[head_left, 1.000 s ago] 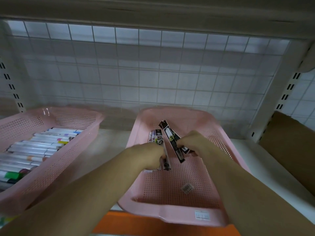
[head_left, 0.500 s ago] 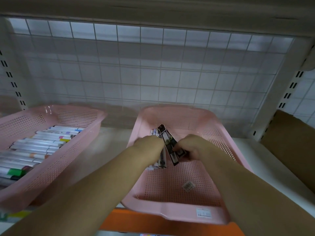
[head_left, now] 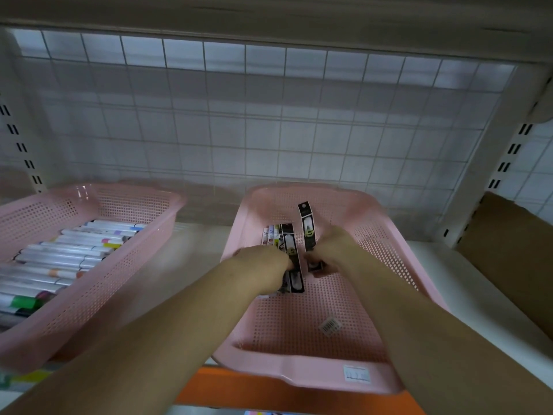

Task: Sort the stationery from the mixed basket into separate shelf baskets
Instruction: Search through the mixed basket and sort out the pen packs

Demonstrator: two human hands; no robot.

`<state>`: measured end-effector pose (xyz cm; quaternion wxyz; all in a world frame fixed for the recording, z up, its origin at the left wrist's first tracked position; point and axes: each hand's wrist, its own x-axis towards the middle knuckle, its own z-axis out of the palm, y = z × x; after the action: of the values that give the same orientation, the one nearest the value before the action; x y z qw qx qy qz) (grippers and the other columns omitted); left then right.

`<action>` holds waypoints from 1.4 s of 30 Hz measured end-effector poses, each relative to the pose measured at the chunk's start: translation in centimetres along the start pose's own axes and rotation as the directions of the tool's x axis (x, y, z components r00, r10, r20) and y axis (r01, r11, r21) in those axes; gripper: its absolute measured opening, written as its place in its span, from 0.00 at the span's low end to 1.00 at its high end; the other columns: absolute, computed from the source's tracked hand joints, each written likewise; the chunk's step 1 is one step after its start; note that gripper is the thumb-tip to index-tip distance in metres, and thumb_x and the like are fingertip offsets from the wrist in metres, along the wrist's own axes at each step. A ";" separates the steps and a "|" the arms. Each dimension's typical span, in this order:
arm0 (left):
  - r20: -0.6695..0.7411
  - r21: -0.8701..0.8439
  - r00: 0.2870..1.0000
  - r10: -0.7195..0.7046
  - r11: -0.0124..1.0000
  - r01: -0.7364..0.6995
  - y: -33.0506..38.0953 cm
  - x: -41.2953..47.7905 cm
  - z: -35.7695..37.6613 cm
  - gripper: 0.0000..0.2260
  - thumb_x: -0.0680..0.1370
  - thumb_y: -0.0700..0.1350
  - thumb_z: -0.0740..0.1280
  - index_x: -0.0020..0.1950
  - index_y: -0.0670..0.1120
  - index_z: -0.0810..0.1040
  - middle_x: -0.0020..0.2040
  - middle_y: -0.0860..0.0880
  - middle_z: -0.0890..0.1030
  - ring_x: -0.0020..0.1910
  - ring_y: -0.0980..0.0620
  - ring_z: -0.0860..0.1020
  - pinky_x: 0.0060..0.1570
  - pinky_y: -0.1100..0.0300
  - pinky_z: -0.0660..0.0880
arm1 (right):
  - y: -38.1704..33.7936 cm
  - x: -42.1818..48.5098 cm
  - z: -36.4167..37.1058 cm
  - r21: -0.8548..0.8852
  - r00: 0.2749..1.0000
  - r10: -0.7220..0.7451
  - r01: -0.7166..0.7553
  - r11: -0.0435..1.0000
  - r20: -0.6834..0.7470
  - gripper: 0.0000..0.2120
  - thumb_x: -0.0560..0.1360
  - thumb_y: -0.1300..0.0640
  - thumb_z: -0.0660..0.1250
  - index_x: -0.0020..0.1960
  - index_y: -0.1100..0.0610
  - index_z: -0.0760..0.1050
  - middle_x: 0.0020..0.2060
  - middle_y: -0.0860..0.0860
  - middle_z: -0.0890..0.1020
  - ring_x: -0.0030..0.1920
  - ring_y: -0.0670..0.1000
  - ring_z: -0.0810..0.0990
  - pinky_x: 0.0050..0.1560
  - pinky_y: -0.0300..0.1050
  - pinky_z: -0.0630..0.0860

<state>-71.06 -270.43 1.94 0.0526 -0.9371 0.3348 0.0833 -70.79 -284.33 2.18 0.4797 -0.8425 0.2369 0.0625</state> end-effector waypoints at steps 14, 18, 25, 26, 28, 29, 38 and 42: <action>-0.045 -0.010 0.999 -0.028 1.000 0.028 -0.1 0.2 0.5 0.10 0.72 0.33 0.61 0.52 0.40 0.76 0.45 0.43 0.76 0.46 0.43 0.77 0.40 0.56 0.71 | 0.2 -0.9 1.0 -0.515 0.993 -0.119 0.111 0.850 0.018 0.14 0.70 0.61 0.71 0.33 0.58 0.66 0.34 0.53 0.74 0.34 0.50 0.74 0.32 0.40 0.71; -0.091 -0.013 0.995 -0.027 1.000 0.026 -0.3 0.4 0.6 0.13 0.71 0.35 0.63 0.53 0.44 0.78 0.45 0.46 0.77 0.42 0.46 0.76 0.39 0.54 0.75 | -0.5 -1.6 1.0 -0.635 0.987 -0.158 0.124 0.763 0.003 0.06 0.72 0.59 0.67 0.45 0.59 0.72 0.43 0.54 0.77 0.48 0.53 0.77 0.46 0.44 0.74; -0.410 0.019 0.907 -0.100 0.993 0.118 -0.4 0.2 -1.7 0.12 0.73 0.37 0.60 0.55 0.44 0.76 0.54 0.47 0.76 0.56 0.47 0.73 0.51 0.56 0.69 | -2.8 -2.5 1.6 -0.723 0.916 -0.401 0.264 0.638 -0.020 0.19 0.77 0.56 0.59 0.67 0.59 0.67 0.65 0.58 0.70 0.66 0.59 0.66 0.62 0.51 0.67; -0.430 -0.025 0.894 -0.125 0.992 0.126 -0.6 0.1 -2.0 0.12 0.73 0.37 0.60 0.54 0.43 0.76 0.55 0.46 0.76 0.58 0.46 0.73 0.52 0.56 0.69 | -3.0 -2.8 1.5 -0.720 0.905 -0.424 0.285 0.633 -0.014 0.19 0.77 0.55 0.60 0.67 0.59 0.68 0.64 0.58 0.70 0.65 0.59 0.66 0.62 0.52 0.67; -0.459 -0.093 0.873 -0.166 0.986 0.139 -1.2 -0.6 -2.4 0.12 0.74 0.36 0.59 0.54 0.42 0.76 0.55 0.45 0.77 0.58 0.45 0.73 0.50 0.56 0.70 | -3.4 -3.7 1.5 -0.720 0.878 -0.479 0.332 0.610 -0.001 0.19 0.76 0.56 0.61 0.65 0.59 0.69 0.63 0.58 0.70 0.64 0.59 0.67 0.61 0.51 0.67; -0.473 -0.099 0.863 -0.178 0.984 0.149 -1.6 -1.2 -2.6 0.13 0.74 0.37 0.58 0.55 0.42 0.76 0.55 0.45 0.77 0.58 0.45 0.72 0.51 0.56 0.70 | -3.6 -4.3 1.5 -0.725 0.864 -0.504 0.354 0.591 0.011 0.18 0.75 0.57 0.61 0.65 0.59 0.69 0.62 0.58 0.70 0.64 0.59 0.67 0.60 0.51 0.67; -0.551 -0.020 0.796 -0.251 0.957 0.288 -8.4 -10.5 -3.4 0.19 0.76 0.45 0.54 0.65 0.46 0.72 0.62 0.45 0.75 0.62 0.46 0.72 0.58 0.58 0.68 | -7.8 -10.3 5.5 -0.777 0.751 -0.657 0.452 0.438 0.067 0.19 0.75 0.58 0.60 0.65 0.59 0.69 0.63 0.58 0.71 0.64 0.60 0.67 0.59 0.49 0.69; -0.538 -0.124 0.767 -0.350 0.933 0.338 -13.7 -18.0 -1.6 0.19 0.79 0.43 0.56 0.71 0.48 0.65 0.70 0.48 0.69 0.68 0.49 0.68 0.65 0.57 0.65 | -10.5 -14.4 12.6 -0.749 0.713 -0.692 0.518 0.413 0.112 0.19 0.76 0.57 0.60 0.65 0.57 0.68 0.63 0.59 0.71 0.65 0.59 0.67 0.61 0.49 0.68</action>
<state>-75.92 -249.00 7.58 -0.0413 -0.9666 0.1575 -0.1981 -77.15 -264.35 8.42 0.0581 -0.9879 -0.0817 -0.1181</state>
